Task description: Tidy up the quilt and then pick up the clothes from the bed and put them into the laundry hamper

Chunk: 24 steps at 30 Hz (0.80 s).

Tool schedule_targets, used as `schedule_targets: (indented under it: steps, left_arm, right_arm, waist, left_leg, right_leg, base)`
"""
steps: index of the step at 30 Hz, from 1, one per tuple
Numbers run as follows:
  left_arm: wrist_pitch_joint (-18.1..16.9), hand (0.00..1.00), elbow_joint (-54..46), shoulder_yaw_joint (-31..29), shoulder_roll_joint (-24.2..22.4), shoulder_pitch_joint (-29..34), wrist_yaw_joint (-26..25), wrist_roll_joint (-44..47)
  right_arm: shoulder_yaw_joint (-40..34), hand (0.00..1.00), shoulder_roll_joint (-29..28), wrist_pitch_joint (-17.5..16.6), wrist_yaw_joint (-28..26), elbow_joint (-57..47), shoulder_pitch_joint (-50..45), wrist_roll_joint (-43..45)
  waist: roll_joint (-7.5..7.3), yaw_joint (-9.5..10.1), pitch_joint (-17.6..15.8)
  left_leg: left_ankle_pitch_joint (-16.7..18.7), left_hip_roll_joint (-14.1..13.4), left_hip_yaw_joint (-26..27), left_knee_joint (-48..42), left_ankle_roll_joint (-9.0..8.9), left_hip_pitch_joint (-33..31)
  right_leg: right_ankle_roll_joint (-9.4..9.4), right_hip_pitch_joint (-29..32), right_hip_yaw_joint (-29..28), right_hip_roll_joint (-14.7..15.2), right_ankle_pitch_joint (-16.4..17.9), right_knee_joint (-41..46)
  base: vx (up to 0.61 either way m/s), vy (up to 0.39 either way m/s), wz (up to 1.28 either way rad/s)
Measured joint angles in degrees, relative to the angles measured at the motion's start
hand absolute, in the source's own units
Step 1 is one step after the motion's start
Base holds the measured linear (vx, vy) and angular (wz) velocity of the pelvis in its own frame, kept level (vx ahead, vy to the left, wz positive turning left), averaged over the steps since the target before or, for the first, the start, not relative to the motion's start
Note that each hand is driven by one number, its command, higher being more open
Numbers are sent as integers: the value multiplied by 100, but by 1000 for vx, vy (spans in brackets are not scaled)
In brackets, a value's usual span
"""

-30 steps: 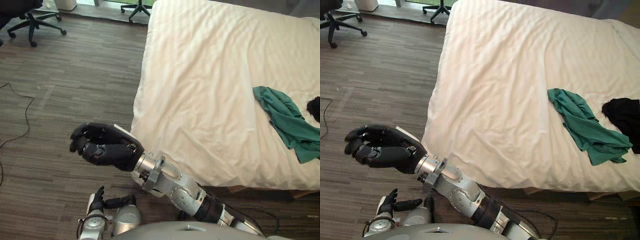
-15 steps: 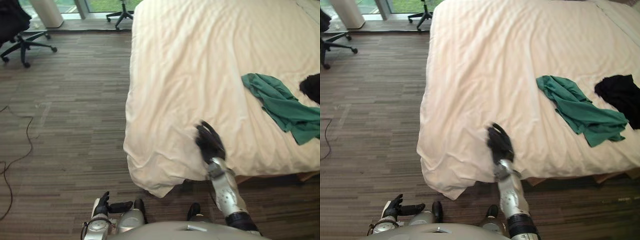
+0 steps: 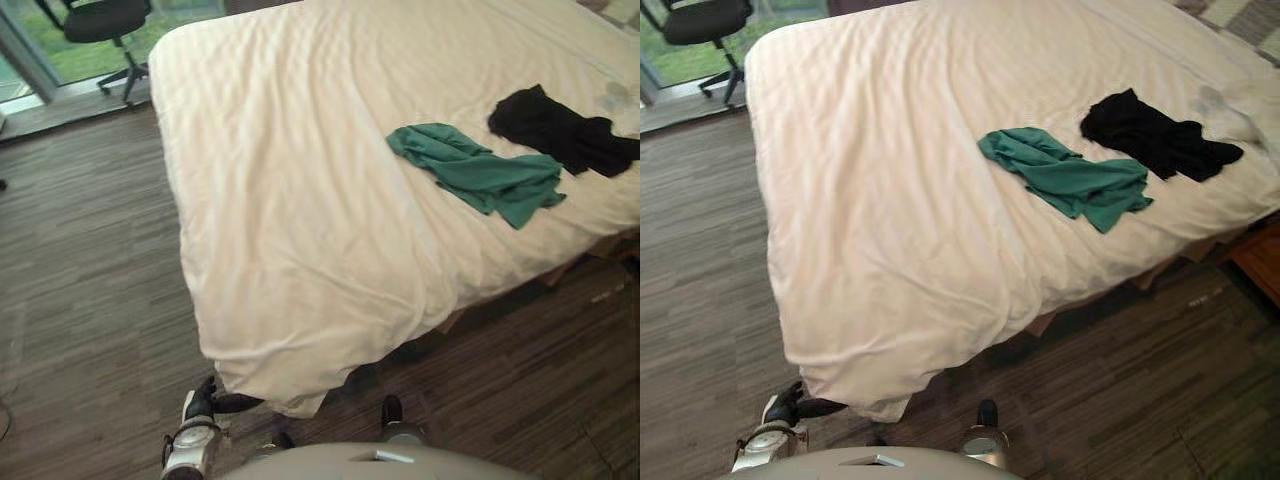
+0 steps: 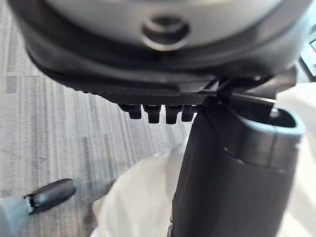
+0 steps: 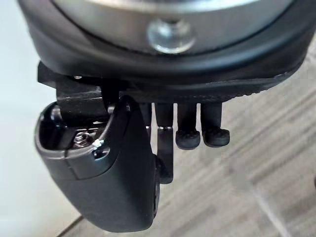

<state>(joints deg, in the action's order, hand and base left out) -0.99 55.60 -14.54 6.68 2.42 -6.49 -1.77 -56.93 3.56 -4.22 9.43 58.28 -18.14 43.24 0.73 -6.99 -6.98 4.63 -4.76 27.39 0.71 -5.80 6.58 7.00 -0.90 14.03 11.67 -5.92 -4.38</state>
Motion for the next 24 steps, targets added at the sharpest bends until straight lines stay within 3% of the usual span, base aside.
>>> schedule_targets:
  steps: [3,5,6,8,9,10,12,13,14,15,16,17,18,19,20,21,22,23,24]
  left_arm:
    - [-22,100,-93,-5,-7,88,50,-12]
    - [-23,100,-165,-49,-18,252,62,-11]
    - [-22,100,-175,-118,-49,332,60,-5]
    - [-24,100,-213,-106,-113,447,52,7]
    - [-25,100,-214,-76,-228,497,58,69]
    - [-25,100,-202,-43,-375,565,52,155]
    - [-48,100,-160,143,-487,654,-10,168]
    - [-78,100,-142,191,-479,665,-5,175]
    - [-169,100,-102,327,-348,663,65,165]
    - [-188,100,-95,439,-264,666,87,166]
    - [-217,100,-88,633,-153,586,98,149]
    - [-225,100,-94,677,-44,387,130,139]
    - [-232,100,-91,733,5,385,130,105]
    - [-252,100,-93,735,14,369,120,59]
    - [-254,100,-84,830,-29,312,79,-112]
    - [-243,100,-16,991,-77,250,83,-110]
    - [-225,100,69,1011,-96,283,68,-95]
    - [-224,100,85,1011,-85,307,66,-95]
    - [-221,100,98,1029,-13,399,70,-86]
  right_arm:
    - [85,100,-68,89,-27,-3,-107,-27]
    - [472,100,-92,125,-75,-11,46,-111]
    - [992,100,-111,143,-142,-42,159,-257]
    - [1874,100,-103,181,-340,-191,387,-511]
    - [2307,100,-84,182,-492,-345,525,-831]
    - [2545,100,-58,180,-620,-440,708,-1202]
    - [2817,100,-74,207,-765,-443,845,-1660]
    - [2867,100,-117,228,-804,-447,848,-1814]
    - [2999,100,-214,274,-904,-392,837,-2068]
    - [3070,100,-232,324,-917,-382,823,-2186]
    - [3141,100,-254,382,-908,-378,827,-2357]
    - [3275,100,-289,426,-852,-411,902,-2606]
    - [3367,100,-279,427,-838,-491,943,-2725]
    - [3442,100,-244,424,-829,-512,931,-2732]
    - [3593,100,-59,371,-824,-521,938,-2749]
    - [3617,100,134,303,-813,-523,951,-2767]
    - [3623,100,238,226,-815,-527,936,-2882]
    - [3631,100,253,210,-815,-527,926,-2913]
    - [3710,100,288,201,-813,-515,885,-3054]
  waist:
    - [-2,-110,0]
    - [7,-102,-4]
    - [12,-80,-22]
    - [26,131,-57]
    - [137,252,-109]
    - [282,288,-183]
    - [367,310,-182]
    - [364,330,-198]
    - [192,274,-138]
    - [101,222,-132]
    - [-8,175,-163]
    - [-166,337,-334]
    - [-253,378,-389]
    - [-288,357,-416]
    - [-167,353,-534]
    - [86,343,-698]
    - [197,327,-694]
    - [205,327,-691]
    - [181,340,-677]
  left_leg:
    - [75,-10,183,-46,-11,85]
    - [357,-117,359,-475,-44,60]
    - [702,-315,334,-1259,-53,-129]
    - [1160,-598,-432,-2659,-57,-584]
    - [1451,-667,-1200,-3498,-139,-842]
    - [1654,-672,-1874,-4179,-267,-928]
    - [1949,-482,-2530,-4548,-367,-847]
    - [2062,-353,-2644,-4491,-257,-797]
    - [2355,-37,-2711,-4043,32,-727]
    - [2464,70,-2574,-3792,194,-716]
    - [2581,220,-2240,-3398,415,-703]
    - [2263,339,-1773,-3067,603,-738]
    - [1905,496,-1338,-2564,751,-669]
    - [1719,597,-1148,-2278,825,-592]
    - [1473,601,-778,-1884,918,-439]
    - [1321,488,-462,-1651,967,-292]
    - [1225,409,-154,-1512,1010,-219]
    - [1207,394,-72,-1487,1008,-207]
    - [1161,352,213,-1433,1012,-200]
  right_leg:
    - [-27,15,-141,-31,19,20]
    - [-68,98,-379,-83,53,149]
    - [-80,233,-570,-132,136,358]
    - [1,614,-1150,-219,305,874]
    - [19,829,-1486,-361,360,1182]
    - [47,895,-1779,-487,363,1381]
    - [173,982,-2149,-622,311,1555]
    - [235,1029,-2297,-647,270,1554]
    - [341,1279,-2526,-525,116,1527]
    - [317,1414,-2556,-423,27,1514]
    - [212,1636,-2557,-264,-281,1426]
    - [-232,1743,-2115,-72,-1147,902]
    - [-776,1792,-838,98,-1389,677]
    - [-848,1771,-113,234,-1088,841]
    - [-834,1808,865,409,-461,1256]
    - [-910,1789,1129,416,-156,2110]
    - [-890,1737,1151,421,288,2967]
    - [-880,1697,1148,426,465,3186]
    - [-846,1488,1166,483,1074,3783]
  base:
    - [-29,-35,-28]
    - [-54,-15,-63]
    - [-120,-32,-100]
    - [-131,19,-134]
    - [-112,149,-146]
    - [-191,287,-137]
    - [-223,361,-100]
    - [-283,349,-90]
    - [-235,237,-52]
    - [-306,281,-39]
    - [-323,267,-74]
    - [-415,283,-141]
    - [-347,201,-162]
    - [-300,169,-160]
    - [-307,210,-151]
    - [-336,218,-178]
    - [-241,150,-131]
    - [-171,54,-120]
    - [-177,-18,-121]
